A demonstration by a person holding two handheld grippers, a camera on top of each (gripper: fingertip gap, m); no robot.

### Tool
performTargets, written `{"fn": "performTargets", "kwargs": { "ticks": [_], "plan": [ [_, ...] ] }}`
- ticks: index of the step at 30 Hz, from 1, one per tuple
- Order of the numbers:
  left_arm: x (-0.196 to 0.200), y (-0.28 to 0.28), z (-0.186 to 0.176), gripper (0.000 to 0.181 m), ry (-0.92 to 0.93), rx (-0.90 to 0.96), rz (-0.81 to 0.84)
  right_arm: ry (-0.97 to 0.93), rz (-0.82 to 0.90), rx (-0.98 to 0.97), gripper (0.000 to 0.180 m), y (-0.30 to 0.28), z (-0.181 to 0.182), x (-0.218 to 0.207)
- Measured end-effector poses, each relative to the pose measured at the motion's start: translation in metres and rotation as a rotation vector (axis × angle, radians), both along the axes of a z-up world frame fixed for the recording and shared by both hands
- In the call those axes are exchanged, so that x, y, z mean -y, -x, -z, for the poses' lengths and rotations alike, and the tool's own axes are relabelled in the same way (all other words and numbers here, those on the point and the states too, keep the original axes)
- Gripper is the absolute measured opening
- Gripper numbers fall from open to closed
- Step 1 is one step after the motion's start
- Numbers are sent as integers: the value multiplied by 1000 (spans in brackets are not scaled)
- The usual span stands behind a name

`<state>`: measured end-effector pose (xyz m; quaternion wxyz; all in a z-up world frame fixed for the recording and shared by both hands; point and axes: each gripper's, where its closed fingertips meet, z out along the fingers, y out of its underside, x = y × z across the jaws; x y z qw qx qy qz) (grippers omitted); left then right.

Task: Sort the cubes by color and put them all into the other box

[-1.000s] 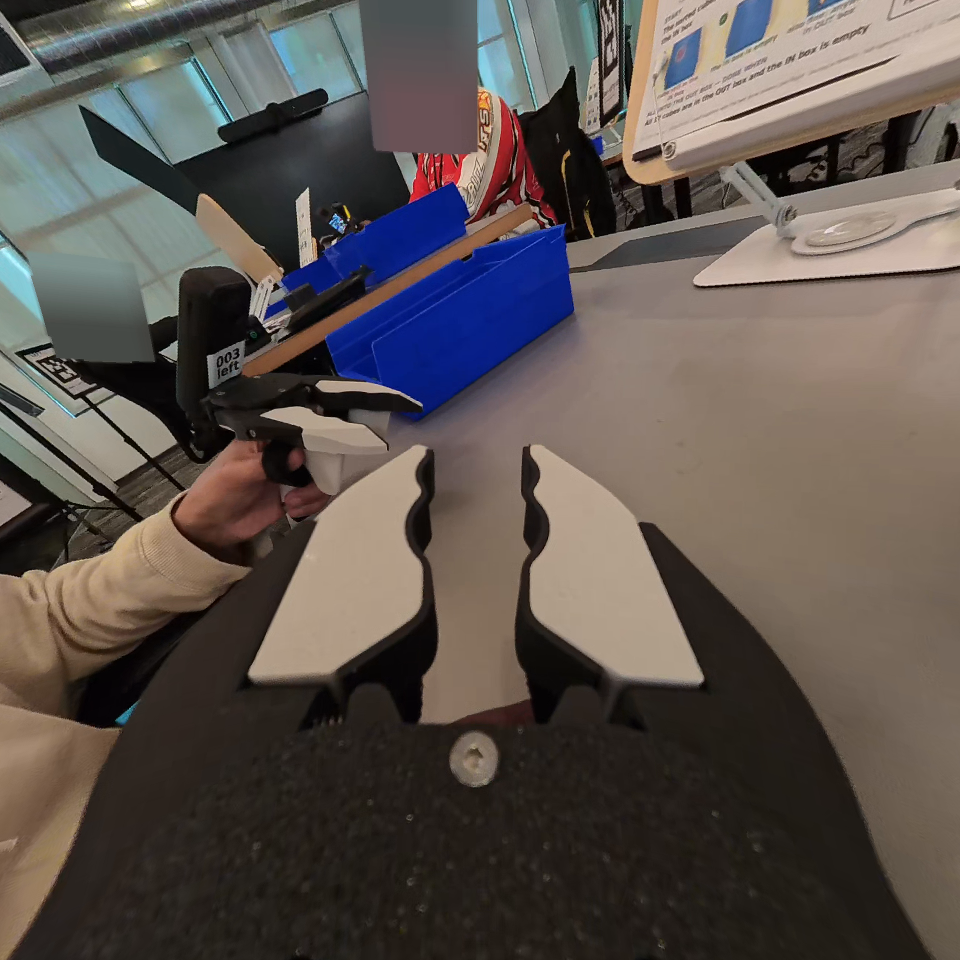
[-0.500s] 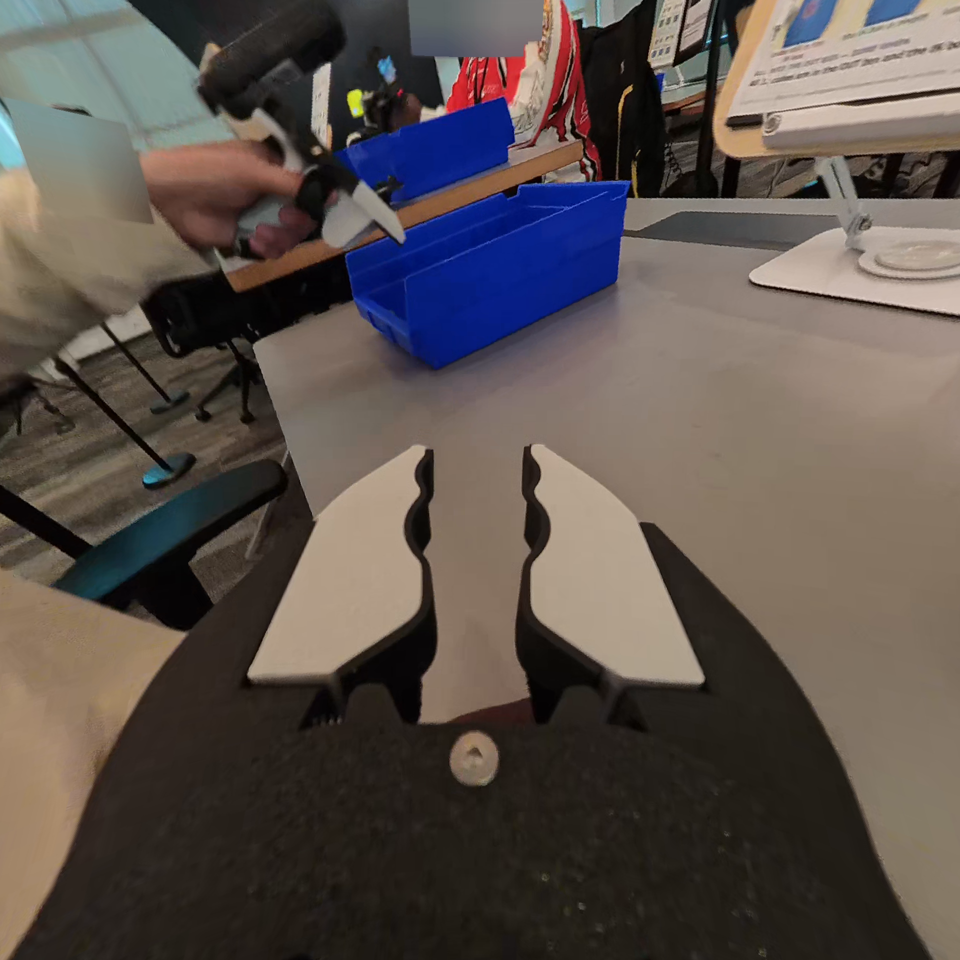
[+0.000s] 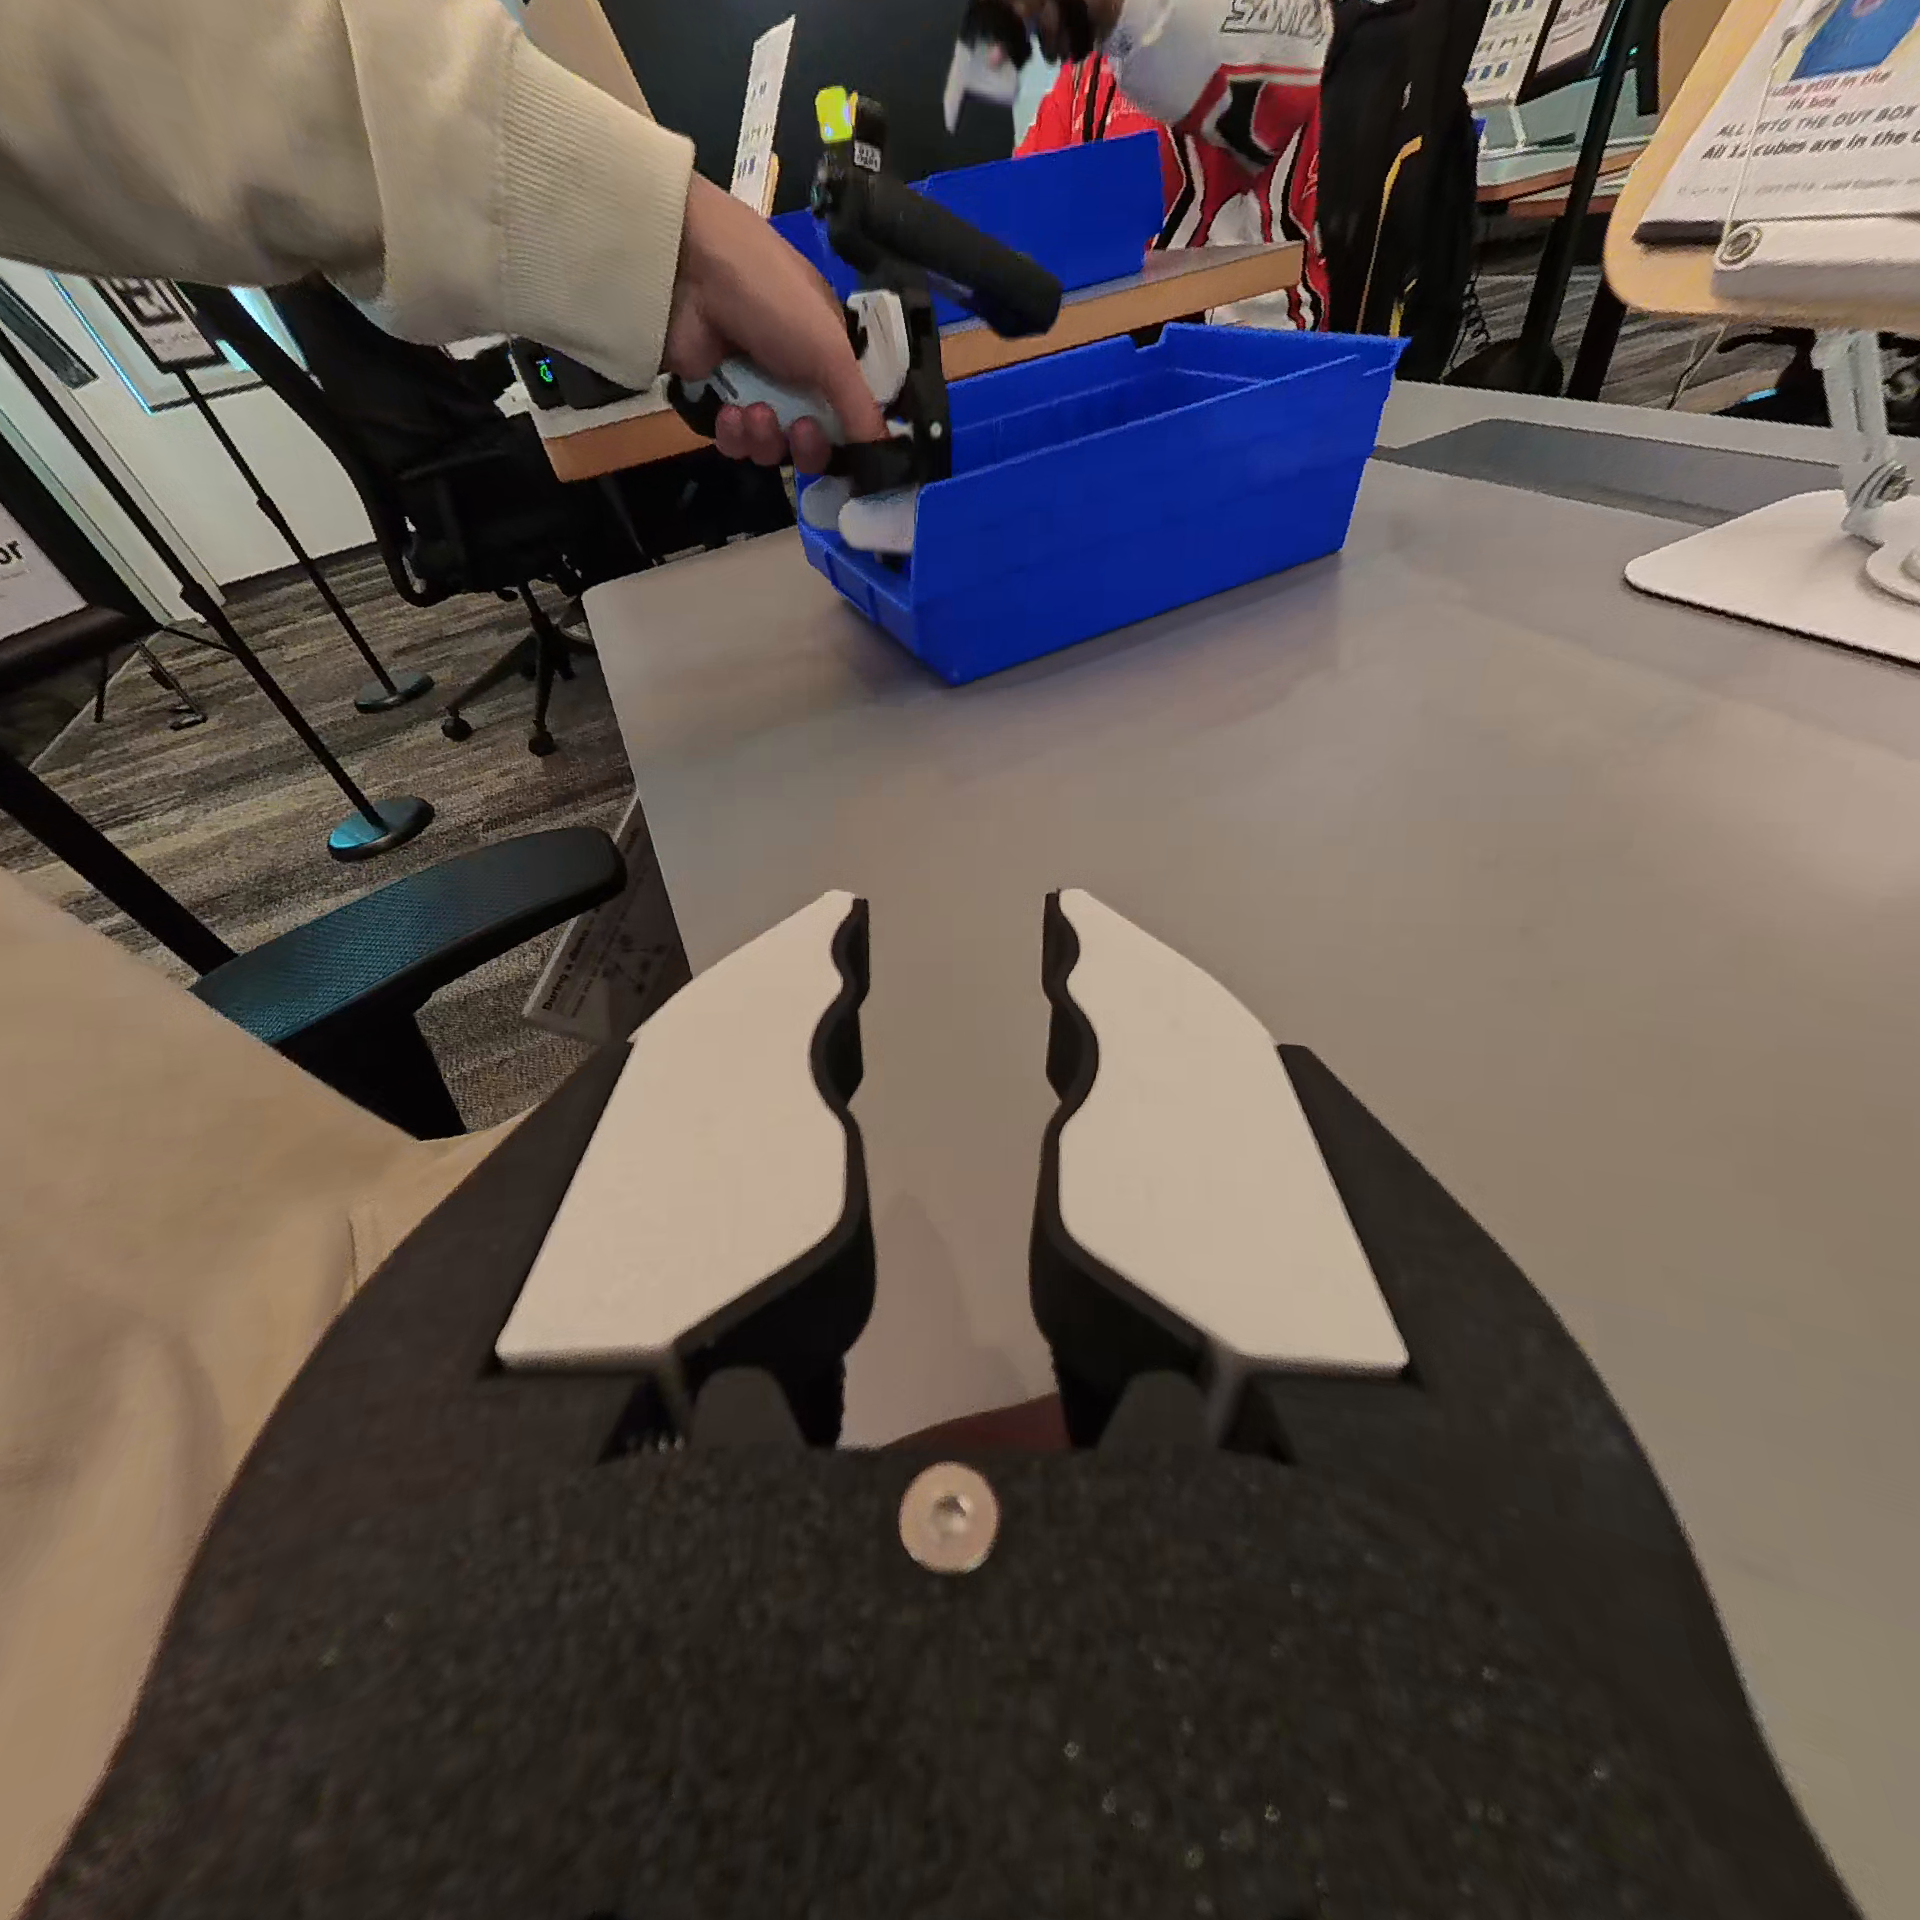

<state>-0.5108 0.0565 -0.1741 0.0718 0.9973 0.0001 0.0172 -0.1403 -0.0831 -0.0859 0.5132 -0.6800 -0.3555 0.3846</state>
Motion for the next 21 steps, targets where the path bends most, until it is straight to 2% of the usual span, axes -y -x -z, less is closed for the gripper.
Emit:
{"fn": "performTargets", "kwargs": {
  "ticks": [2,3,4,9,13,16,21],
  "plan": [
    [5,5,2,50,33,-50,4,1,-1,-12,32,-2,-3,-1],
    [4,6,3,39,39,-62,-1,3,-2,-17,32,-3,-4,-1],
    [1,6,3,21,36,-62,-12,2,-4,-23,32,-4,-6,0],
    [-2,8,3,21,31,-43,-23,-25,8,-12,31,-5,-7,1],
    [-1,-1,-2,21,-21,11,47,-48,29,0,31,-8,-7,-1],
    [-13,-19,-28,20,-182,82,195,-57,60,-7,31,-14,-8,-6],
    [-34,-48,-89,21,-653,118,402,-78,137,-45,31,-30,-14,-23]
  ]
}}
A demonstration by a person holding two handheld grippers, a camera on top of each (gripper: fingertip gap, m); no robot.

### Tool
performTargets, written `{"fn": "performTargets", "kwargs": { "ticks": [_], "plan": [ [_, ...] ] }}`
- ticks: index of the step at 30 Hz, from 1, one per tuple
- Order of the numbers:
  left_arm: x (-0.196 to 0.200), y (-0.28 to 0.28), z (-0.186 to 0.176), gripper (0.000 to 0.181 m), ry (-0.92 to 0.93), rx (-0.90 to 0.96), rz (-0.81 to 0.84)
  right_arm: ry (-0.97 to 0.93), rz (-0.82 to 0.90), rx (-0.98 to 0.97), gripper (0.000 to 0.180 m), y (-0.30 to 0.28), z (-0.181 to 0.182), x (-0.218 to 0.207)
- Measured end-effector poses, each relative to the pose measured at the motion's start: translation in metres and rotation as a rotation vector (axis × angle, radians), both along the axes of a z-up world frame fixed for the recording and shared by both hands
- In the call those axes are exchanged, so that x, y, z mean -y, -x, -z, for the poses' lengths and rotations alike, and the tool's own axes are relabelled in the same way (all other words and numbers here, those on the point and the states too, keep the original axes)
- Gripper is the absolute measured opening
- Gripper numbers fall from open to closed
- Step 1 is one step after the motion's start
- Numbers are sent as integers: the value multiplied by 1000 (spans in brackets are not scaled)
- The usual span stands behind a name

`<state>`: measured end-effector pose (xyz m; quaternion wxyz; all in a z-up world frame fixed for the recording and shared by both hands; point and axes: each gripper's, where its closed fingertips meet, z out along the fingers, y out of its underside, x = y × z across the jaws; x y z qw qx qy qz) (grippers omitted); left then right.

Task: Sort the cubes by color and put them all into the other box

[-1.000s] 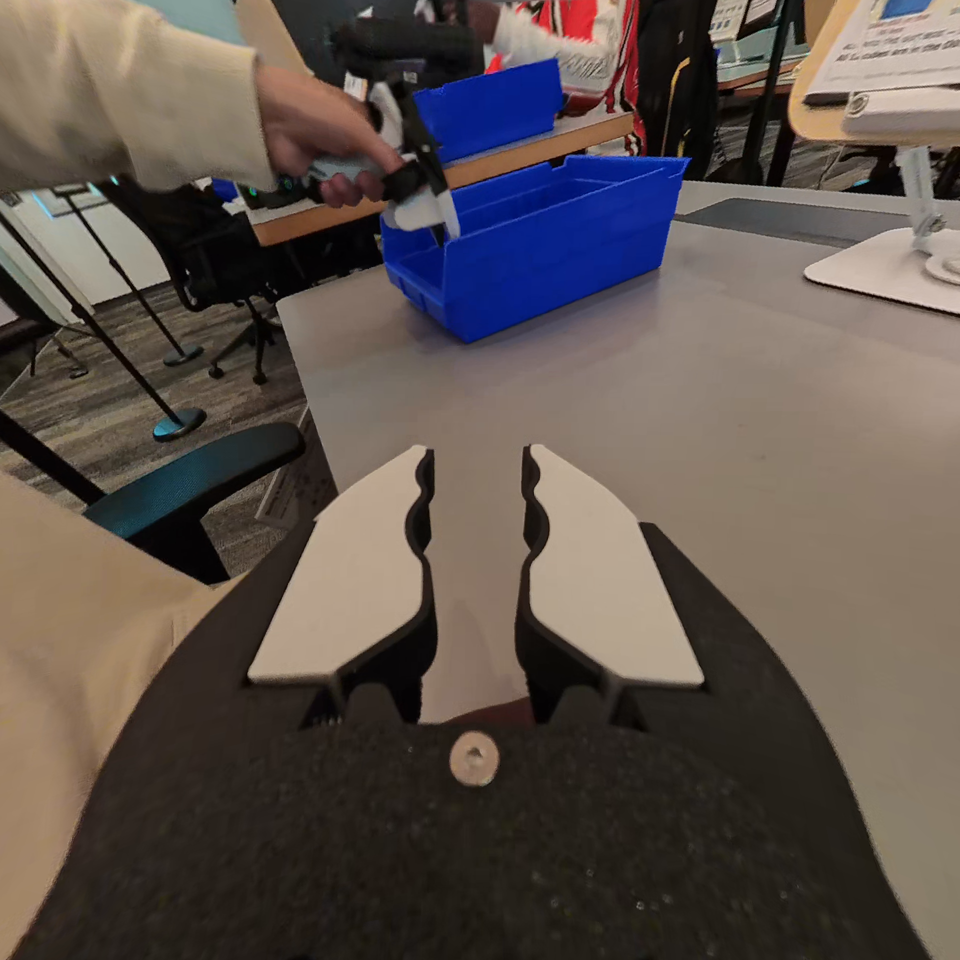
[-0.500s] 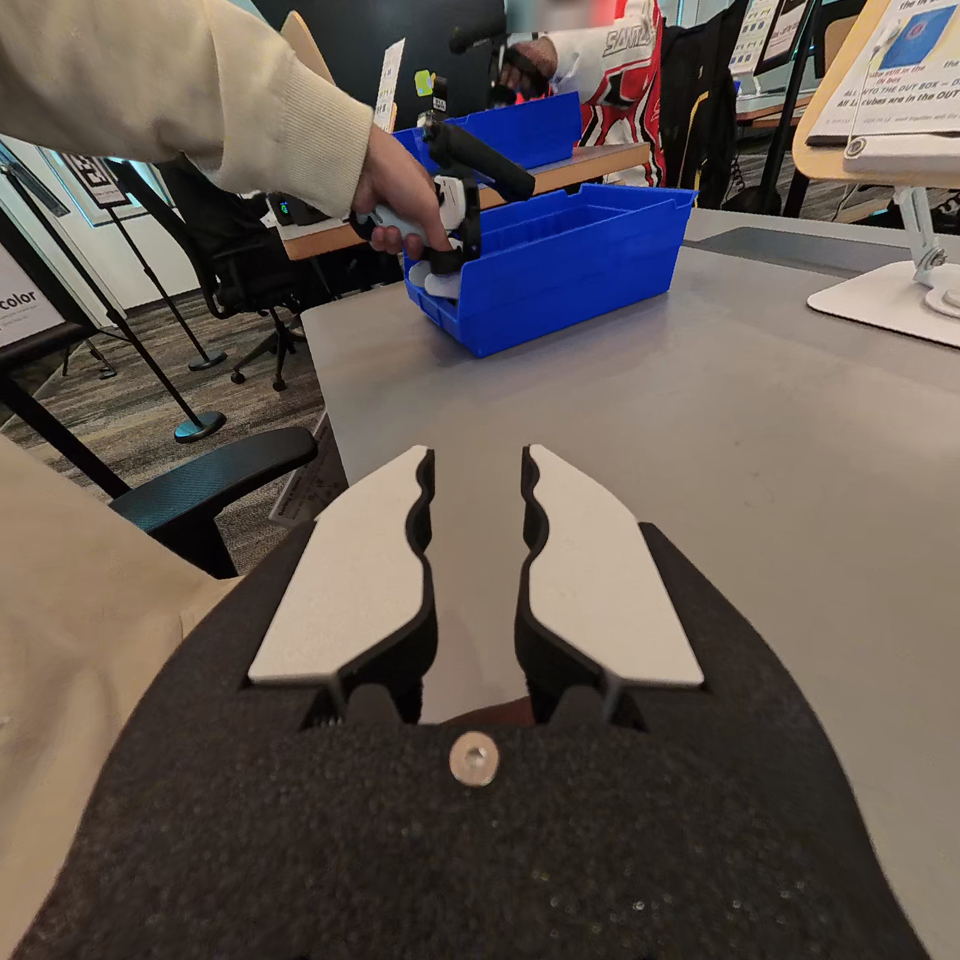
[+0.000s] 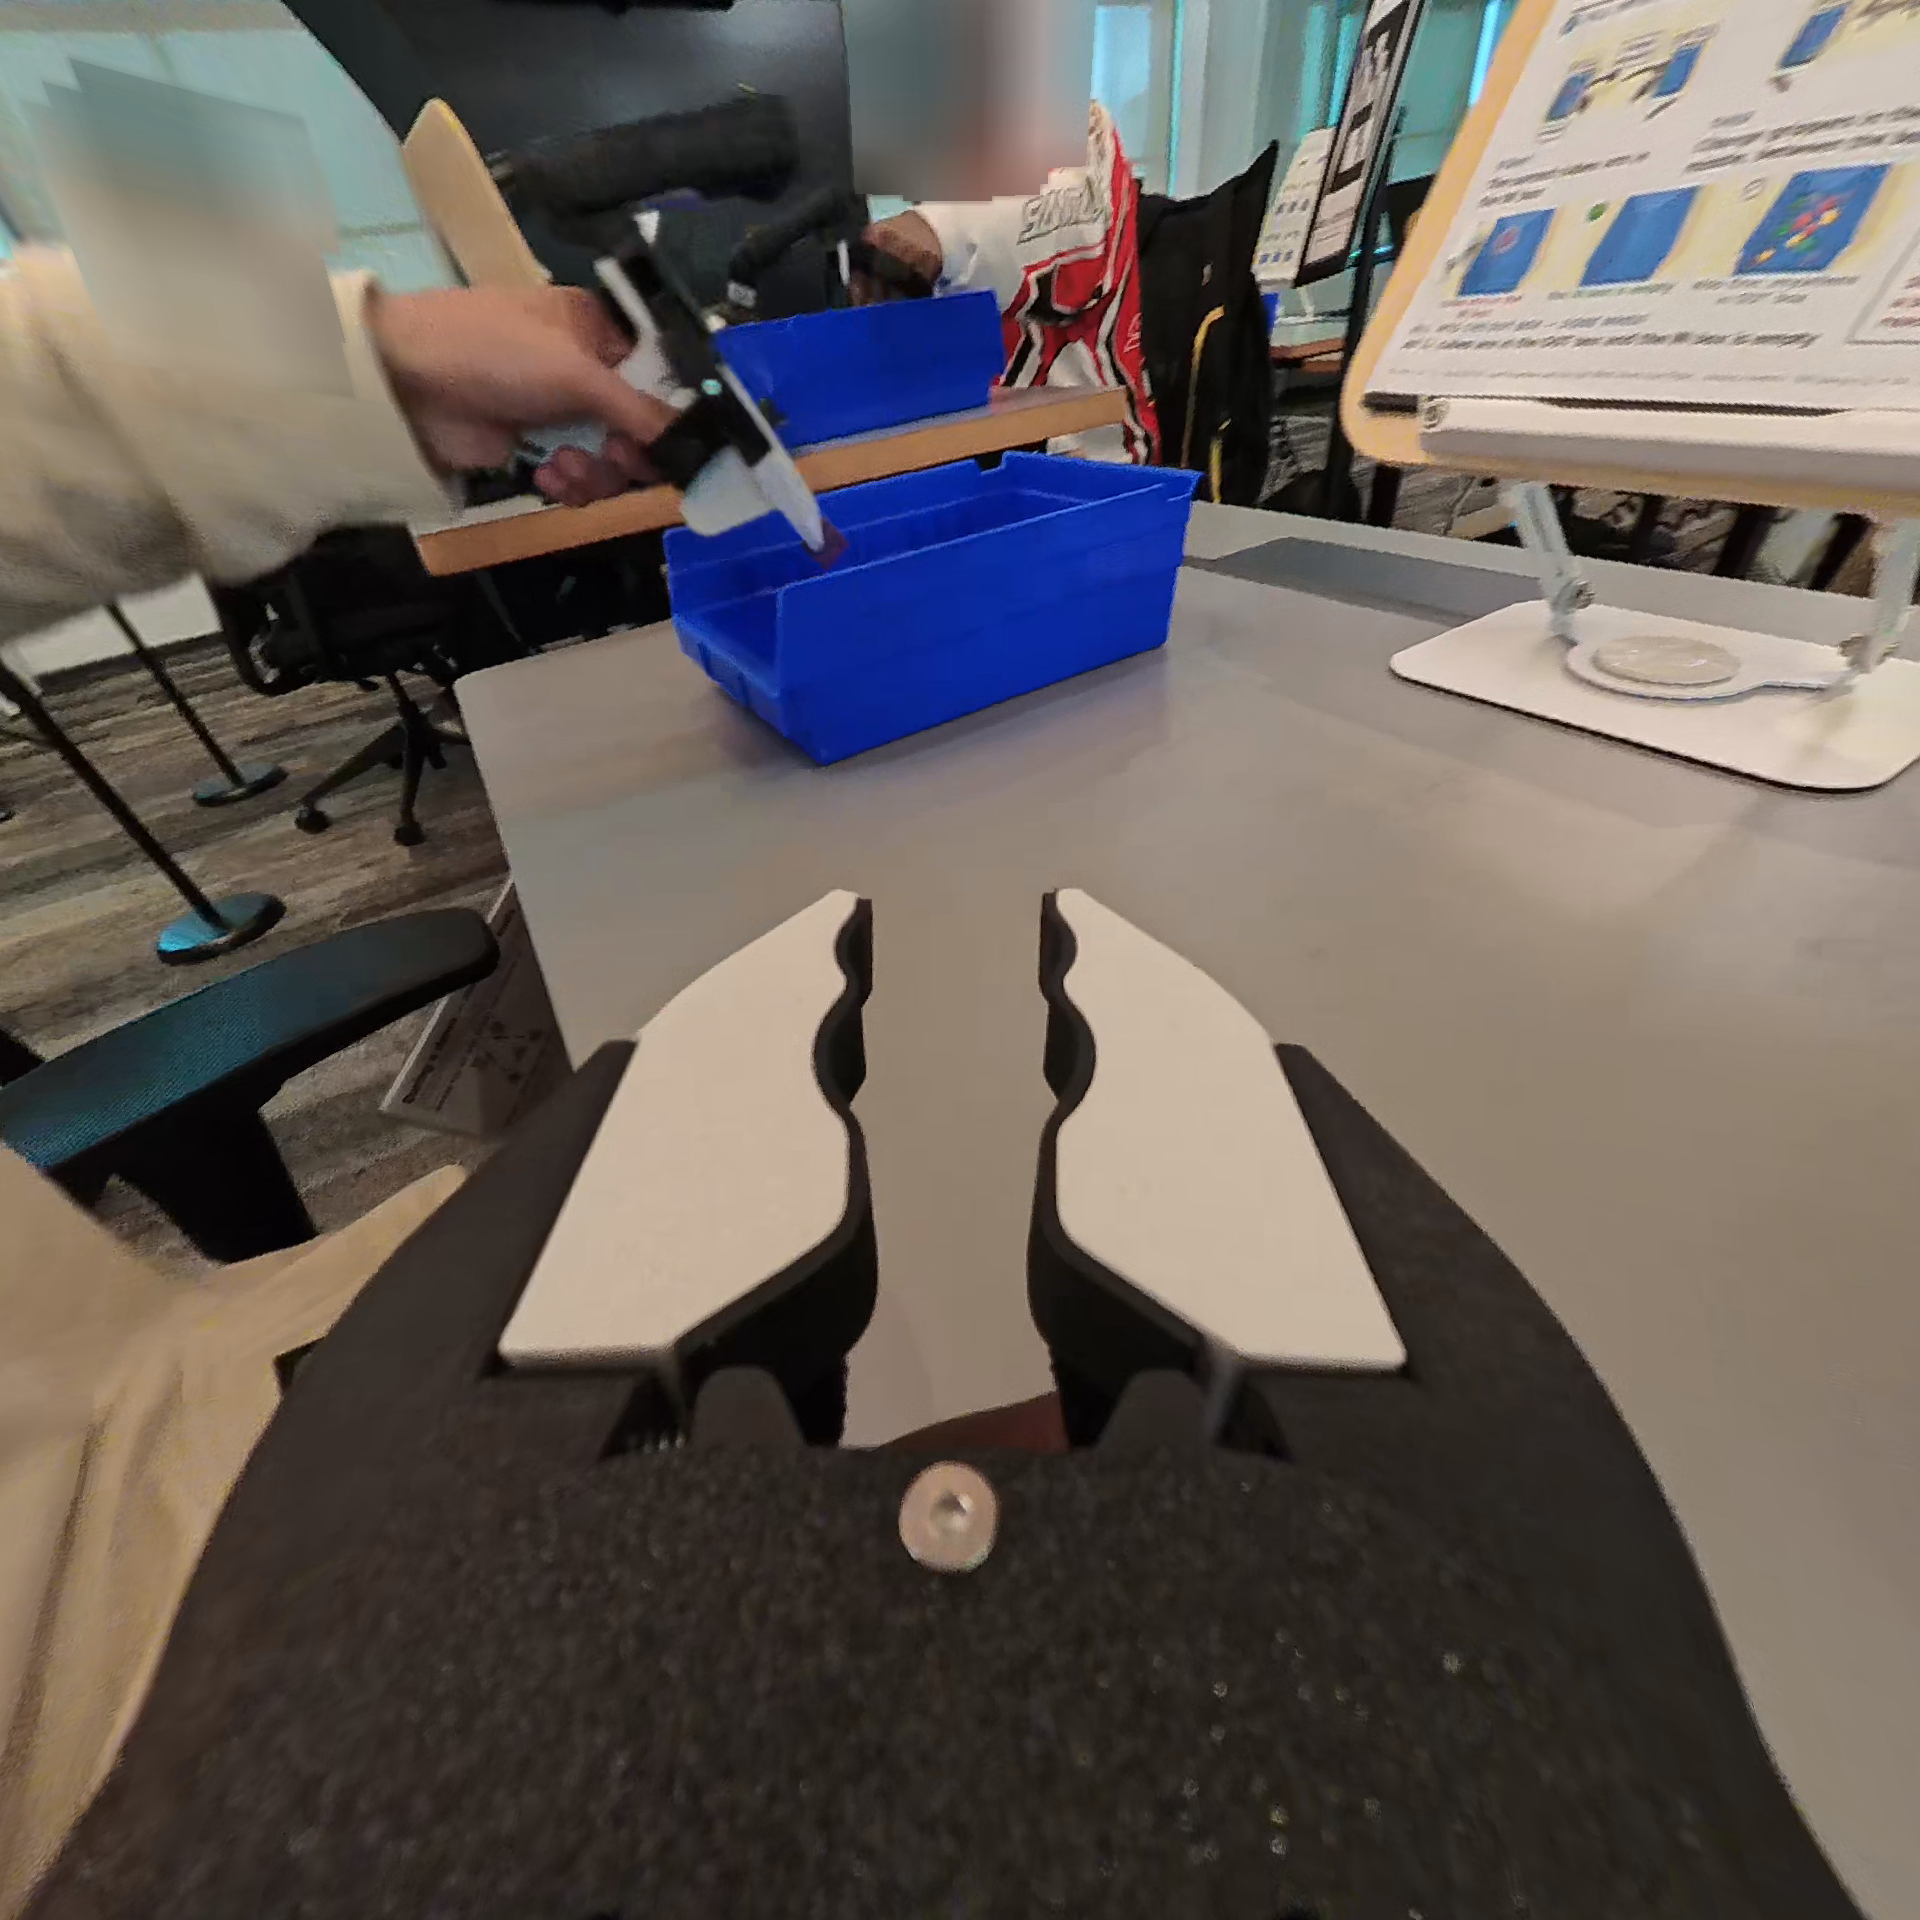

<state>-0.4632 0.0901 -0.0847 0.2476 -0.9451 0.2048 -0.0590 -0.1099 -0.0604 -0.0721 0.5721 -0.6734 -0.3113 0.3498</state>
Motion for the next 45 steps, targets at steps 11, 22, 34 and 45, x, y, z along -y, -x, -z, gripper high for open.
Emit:
{"fn": "performTargets", "kwargs": {
  "ticks": [11,22,34,45],
  "plan": [
    [21,9,-12,21,-561,234,-101,11,188,100,30,-19,31,-34],
    [51,-78,-76,20,-818,663,434,446,-130,-225,39,17,-11,-44],
    [67,-268,-40,21,-759,383,1151,1018,-530,-572,49,89,-34,-69],
    [72,-285,-27,40,-687,447,1029,966,-486,-691,22,60,-26,-81]
  ]
}}
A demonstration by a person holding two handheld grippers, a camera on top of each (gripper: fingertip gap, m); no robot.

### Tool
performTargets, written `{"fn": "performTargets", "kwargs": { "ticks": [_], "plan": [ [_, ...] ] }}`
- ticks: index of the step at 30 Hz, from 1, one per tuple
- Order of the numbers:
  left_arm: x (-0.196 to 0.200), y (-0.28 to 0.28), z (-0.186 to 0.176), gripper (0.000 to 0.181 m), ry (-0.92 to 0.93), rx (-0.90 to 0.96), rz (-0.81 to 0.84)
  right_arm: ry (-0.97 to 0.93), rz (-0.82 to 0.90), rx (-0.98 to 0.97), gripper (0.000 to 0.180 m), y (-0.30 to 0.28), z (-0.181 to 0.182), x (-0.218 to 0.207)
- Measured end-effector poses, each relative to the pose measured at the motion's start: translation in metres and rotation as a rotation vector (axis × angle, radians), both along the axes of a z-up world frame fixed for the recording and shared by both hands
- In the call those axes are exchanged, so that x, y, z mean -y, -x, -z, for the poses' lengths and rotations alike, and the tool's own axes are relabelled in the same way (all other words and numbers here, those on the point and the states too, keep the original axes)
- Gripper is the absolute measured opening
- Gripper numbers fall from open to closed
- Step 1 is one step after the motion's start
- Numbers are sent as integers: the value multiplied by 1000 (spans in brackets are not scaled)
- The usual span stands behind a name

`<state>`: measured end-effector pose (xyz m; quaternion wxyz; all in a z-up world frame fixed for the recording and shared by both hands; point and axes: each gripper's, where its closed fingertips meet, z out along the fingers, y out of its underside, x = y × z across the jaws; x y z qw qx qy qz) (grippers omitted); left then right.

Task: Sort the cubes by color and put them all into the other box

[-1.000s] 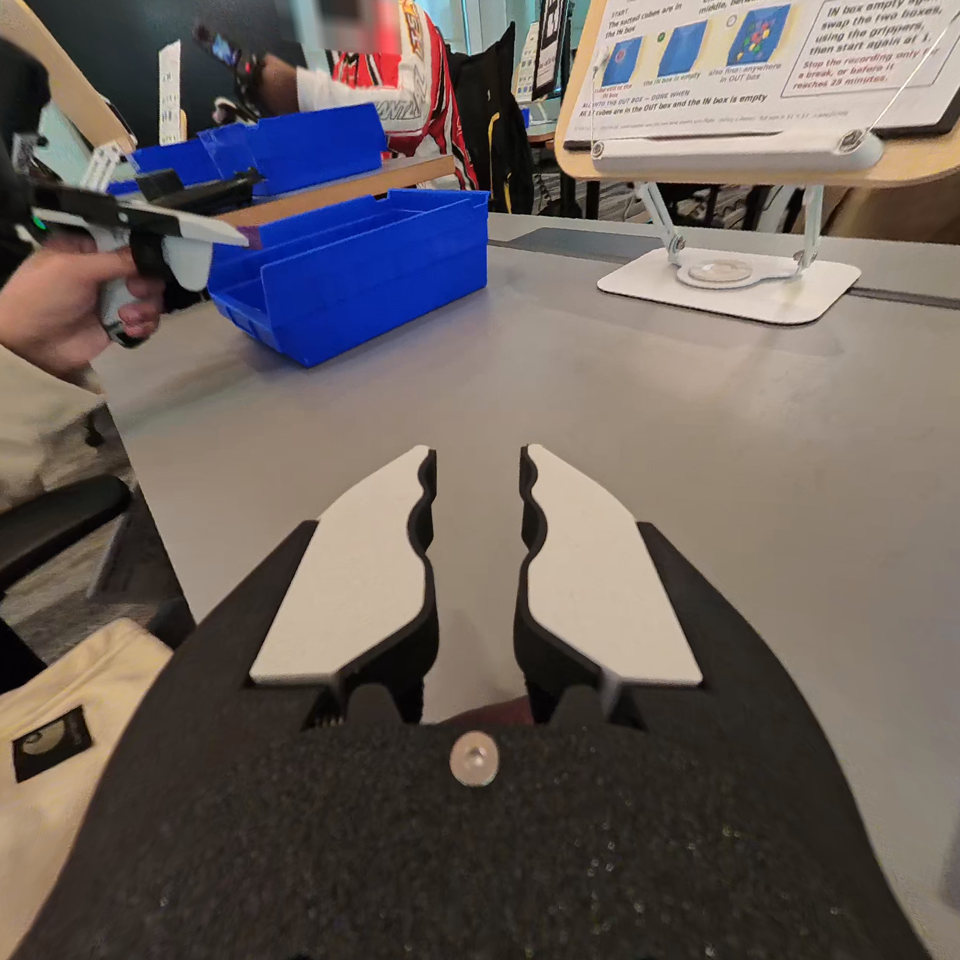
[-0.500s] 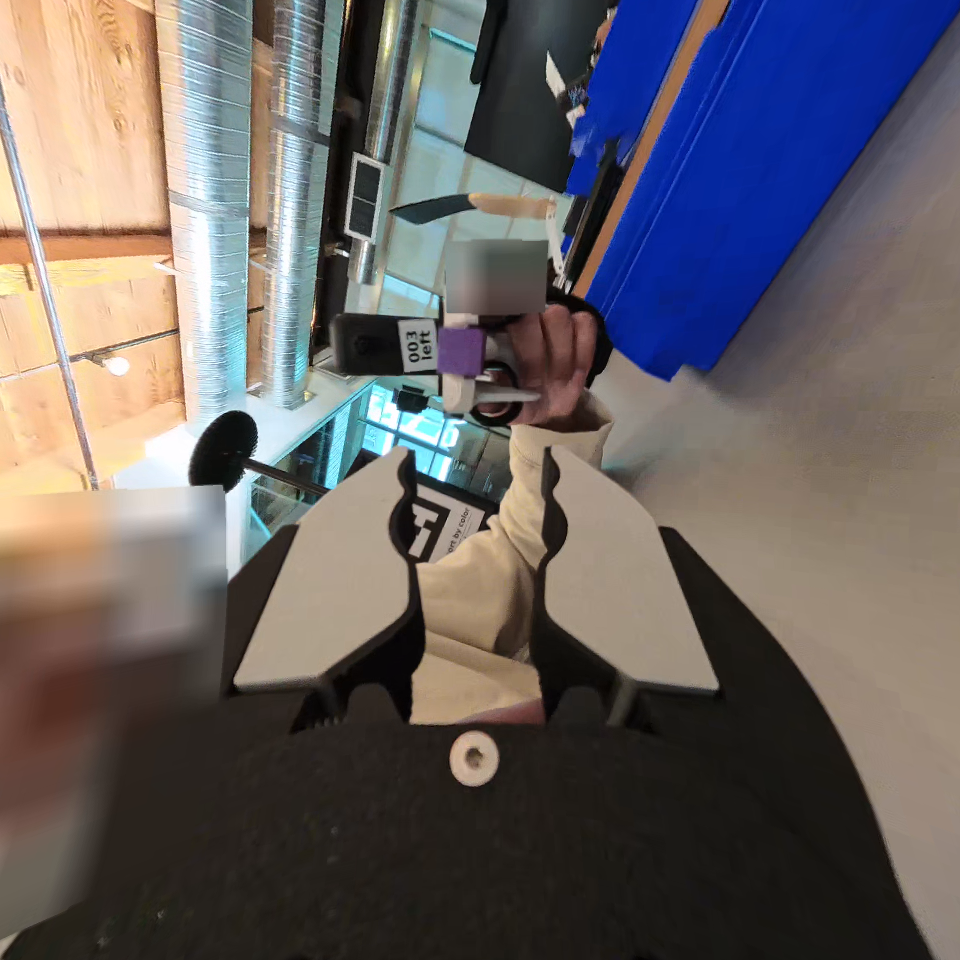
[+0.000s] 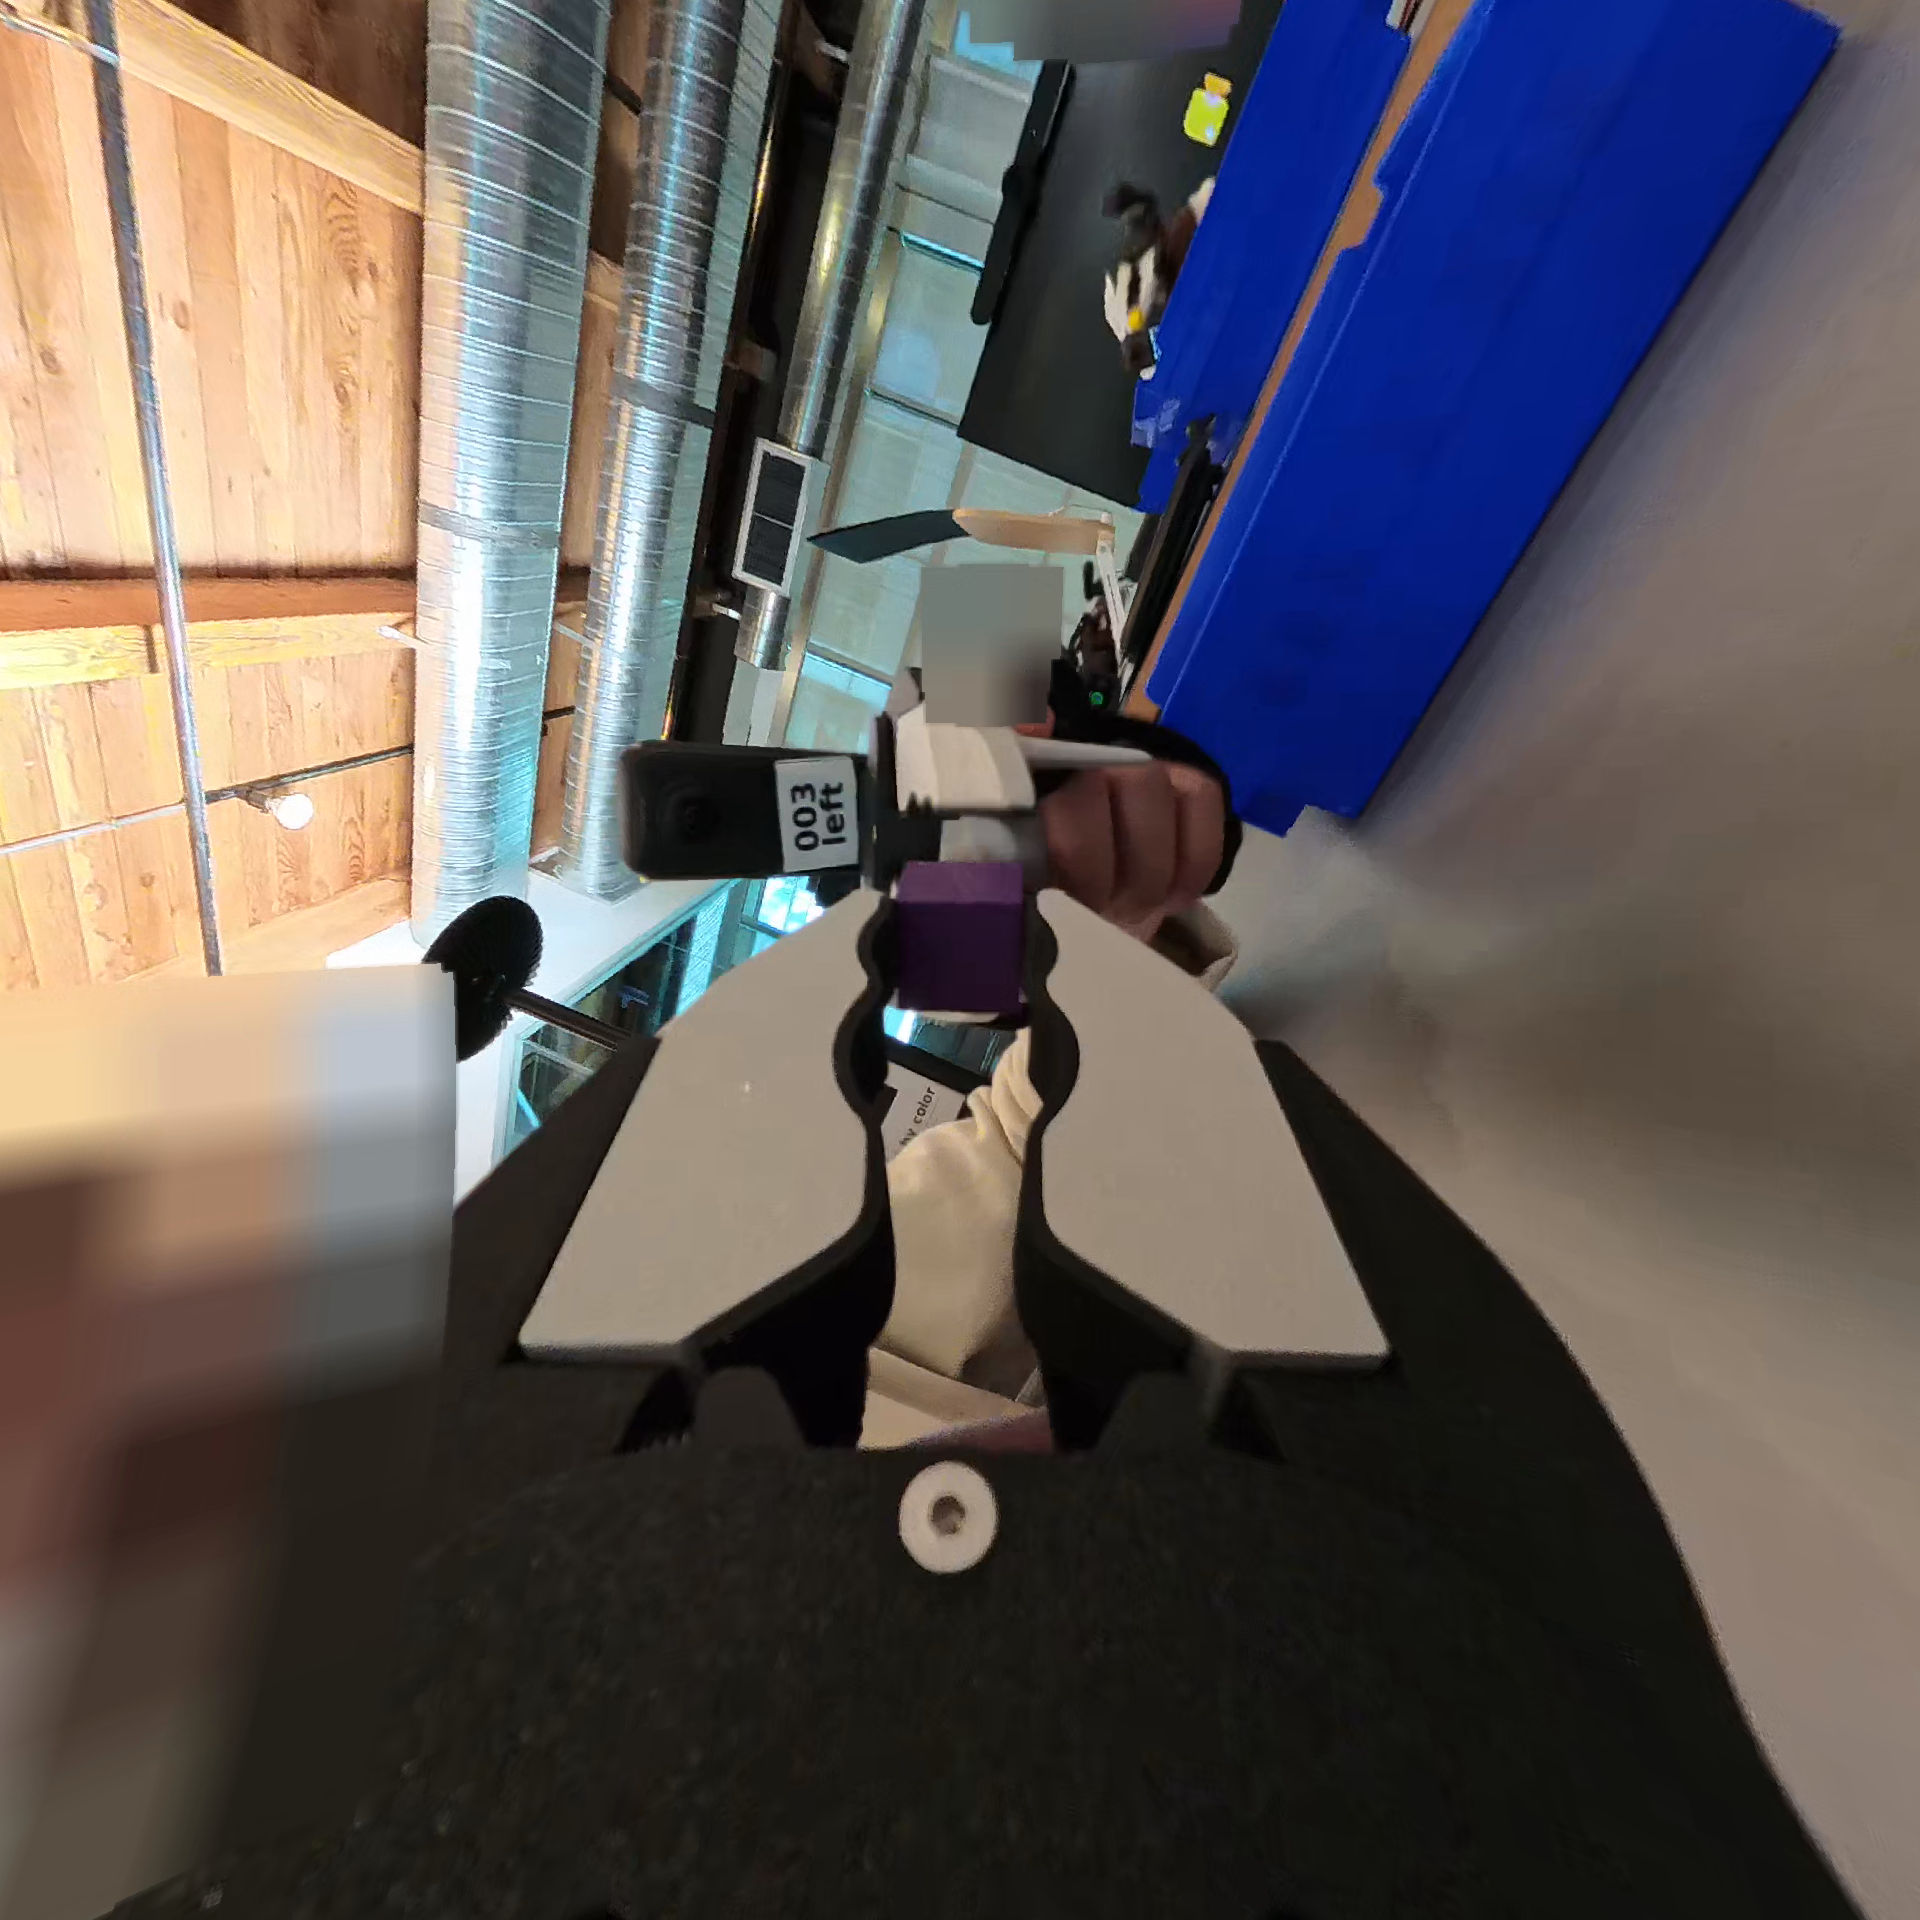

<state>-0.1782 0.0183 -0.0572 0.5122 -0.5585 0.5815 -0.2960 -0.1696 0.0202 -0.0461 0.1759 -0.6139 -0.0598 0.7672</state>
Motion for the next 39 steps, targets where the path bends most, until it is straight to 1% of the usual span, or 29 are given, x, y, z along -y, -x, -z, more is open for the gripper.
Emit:
{"fn": "performTargets", "kwargs": {
  "ticks": [1,2,3,4,5,6,7,8,9,11,14,16,19,23,24,25,26,27,28,29,30,31,33,35,37,39],
  "plan": [
    [5,6,-3,44,66,37,-34,-19,16,5,22,-5,0,1],
    [15,11,-6,47,182,92,-47,-60,44,33,22,-11,1,4],
    [30,15,-9,59,337,156,-34,-118,78,87,22,-17,6,6],
    [46,19,-13,78,498,227,-19,-184,119,153,22,-24,12,10],
    [57,25,-15,82,631,294,-24,-261,173,216,22,-31,18,13],
    [64,32,-12,80,716,351,-54,-349,253,274,22,-41,23,15],
    [65,40,-5,82,757,398,-110,-431,352,342,22,-52,29,17],
    [64,50,4,83,766,431,-176,-489,446,432,22,-63,37,18],
    [63,59,13,82,759,452,-231,-538,505,517,22,-70,43,20],
    [64,71,24,80,733,481,-284,-622,565,607,22,-80,42,27],
    [75,68,21,80,720,474,-211,-673,593,645,22,-86,33,33],
    [84,62,16,77,696,459,-147,-681,603,645,22,-89,29,33],
    [91,53,25,73,671,393,-126,-684,635,629,22,-100,20,32],
    [101,44,32,71,732,361,-76,-727,696,640,22,-124,0,32],
    [102,43,32,70,742,363,-63,-758,738,686,22,-139,-7,28],
    [103,43,31,70,746,366,-53,-772,821,765,22,-163,-15,19],
    [104,43,32,70,749,361,-48,-766,920,848,22,-194,-24,8],
    [105,44,33,70,751,348,-45,-752,984,934,22,-225,-32,-6],
    [105,44,33,70,747,338,-44,-731,999,1055,22,-253,-33,-23],
    [105,44,33,69,737,337,-45,-699,976,1197,22,-281,-26,-45],
    [104,44,31,69,728,339,-47,-634,917,1317,22,-306,-13,-70],
    [104,43,31,68,725,339,-44,-544,825,1387,22,-325,4,-95],
    [105,41,29,68,733,337,-32,-373,626,1430,23,-344,39,-140],
    [107,40,30,68,738,331,-25,-215,479,1490,23,-360,72,-174],
    [108,39,32,67,726,312,-32,-127,406,1520,23,-366,94,-201],
    [109,39,36,67,711,289,-38,-27,311,1558,24,-367,114,-213]
  ]
}}
